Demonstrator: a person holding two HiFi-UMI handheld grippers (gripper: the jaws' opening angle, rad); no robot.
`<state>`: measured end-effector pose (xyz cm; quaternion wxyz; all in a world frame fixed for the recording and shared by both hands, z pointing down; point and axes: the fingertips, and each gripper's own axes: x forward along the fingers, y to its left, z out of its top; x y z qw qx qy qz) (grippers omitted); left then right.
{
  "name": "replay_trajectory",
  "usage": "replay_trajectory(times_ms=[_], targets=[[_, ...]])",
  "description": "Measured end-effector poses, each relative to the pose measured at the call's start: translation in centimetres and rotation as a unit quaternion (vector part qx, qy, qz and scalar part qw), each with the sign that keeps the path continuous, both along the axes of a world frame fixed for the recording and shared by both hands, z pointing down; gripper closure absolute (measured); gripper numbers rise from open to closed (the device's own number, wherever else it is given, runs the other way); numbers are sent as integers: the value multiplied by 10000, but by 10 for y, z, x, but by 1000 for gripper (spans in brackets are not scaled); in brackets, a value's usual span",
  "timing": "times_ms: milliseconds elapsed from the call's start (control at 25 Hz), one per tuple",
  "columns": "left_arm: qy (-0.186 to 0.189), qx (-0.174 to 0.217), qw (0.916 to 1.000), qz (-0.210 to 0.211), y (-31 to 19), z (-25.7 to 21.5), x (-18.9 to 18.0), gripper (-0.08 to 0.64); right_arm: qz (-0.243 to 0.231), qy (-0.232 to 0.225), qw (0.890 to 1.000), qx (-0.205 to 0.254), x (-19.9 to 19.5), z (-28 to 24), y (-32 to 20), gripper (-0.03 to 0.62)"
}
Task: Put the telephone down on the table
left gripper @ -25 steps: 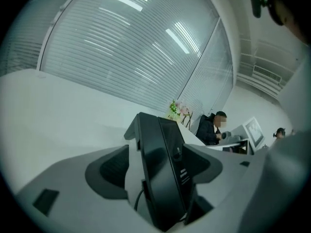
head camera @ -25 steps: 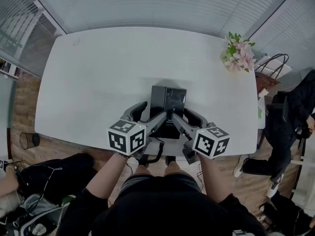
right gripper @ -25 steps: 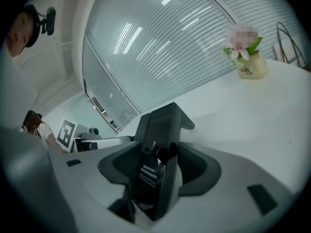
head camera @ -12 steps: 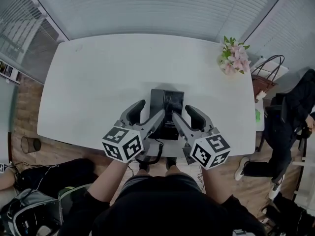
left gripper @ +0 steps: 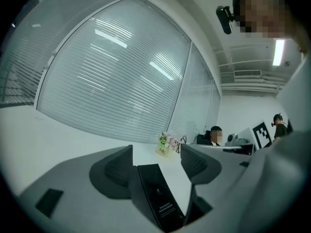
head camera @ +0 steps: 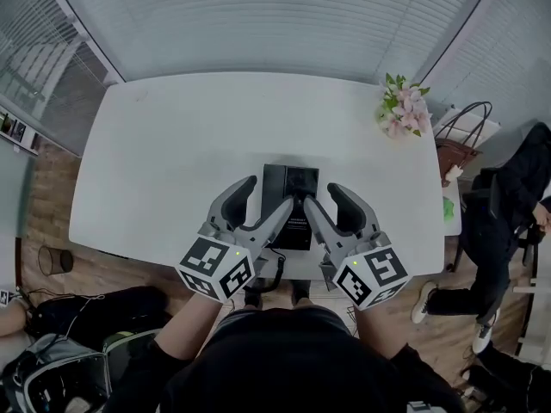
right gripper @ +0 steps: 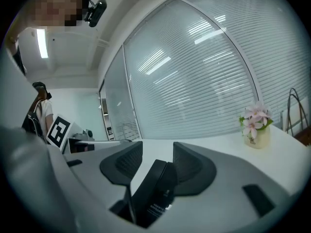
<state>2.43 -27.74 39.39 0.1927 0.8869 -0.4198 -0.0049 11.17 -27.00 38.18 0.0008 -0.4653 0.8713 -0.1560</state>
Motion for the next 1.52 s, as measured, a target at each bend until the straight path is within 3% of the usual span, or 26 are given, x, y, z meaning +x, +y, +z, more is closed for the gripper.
replay_trajectory(times_ms=[840, 1200, 1520], targets=[[-65, 807, 9967, -49, 13, -55, 4, 373, 144, 65, 9954, 944, 2, -63, 15, 468], [-136, 925, 9956, -45, 16, -61, 7, 449, 135, 102, 9923, 1226, 1, -81, 20, 518], [-95, 987, 9951, -53, 16, -69, 7, 474, 141, 125, 9911, 1314, -1, -85, 21, 551]])
